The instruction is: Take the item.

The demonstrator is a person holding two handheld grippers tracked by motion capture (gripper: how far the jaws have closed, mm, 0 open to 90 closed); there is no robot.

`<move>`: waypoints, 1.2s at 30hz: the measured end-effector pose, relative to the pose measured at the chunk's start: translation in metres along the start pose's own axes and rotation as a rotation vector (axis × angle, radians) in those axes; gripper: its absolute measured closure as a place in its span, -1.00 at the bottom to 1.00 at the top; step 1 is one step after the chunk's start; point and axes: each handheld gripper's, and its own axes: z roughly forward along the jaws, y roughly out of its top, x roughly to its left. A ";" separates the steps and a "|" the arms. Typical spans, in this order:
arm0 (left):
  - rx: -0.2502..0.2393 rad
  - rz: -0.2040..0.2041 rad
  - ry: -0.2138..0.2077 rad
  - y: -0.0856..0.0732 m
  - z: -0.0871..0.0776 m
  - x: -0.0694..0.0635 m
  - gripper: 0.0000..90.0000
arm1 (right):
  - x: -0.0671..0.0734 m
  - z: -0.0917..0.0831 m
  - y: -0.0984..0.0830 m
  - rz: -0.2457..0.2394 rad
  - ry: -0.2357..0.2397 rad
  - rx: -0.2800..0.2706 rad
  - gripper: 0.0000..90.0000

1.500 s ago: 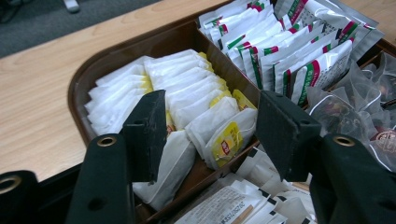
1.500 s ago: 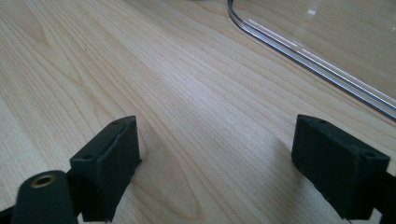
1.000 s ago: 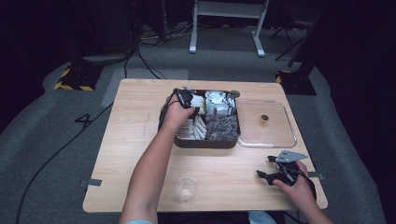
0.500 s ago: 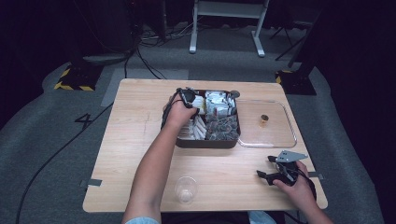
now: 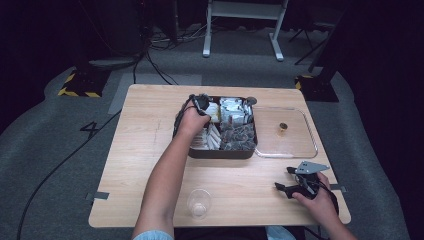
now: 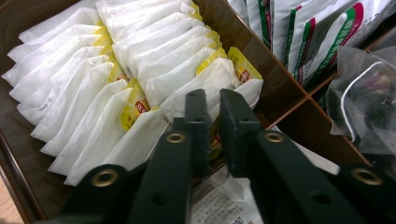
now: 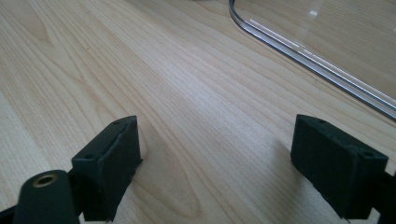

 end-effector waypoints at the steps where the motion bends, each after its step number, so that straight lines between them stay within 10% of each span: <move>1: 0.001 0.002 -0.003 0.000 0.000 0.000 0.88 | 0.000 0.000 0.000 0.000 0.000 0.000 -0.65; 36: -0.148 0.087 -0.049 0.004 -0.059 -0.013 1.00 | 0.000 0.000 0.000 0.000 0.002 0.000 -0.64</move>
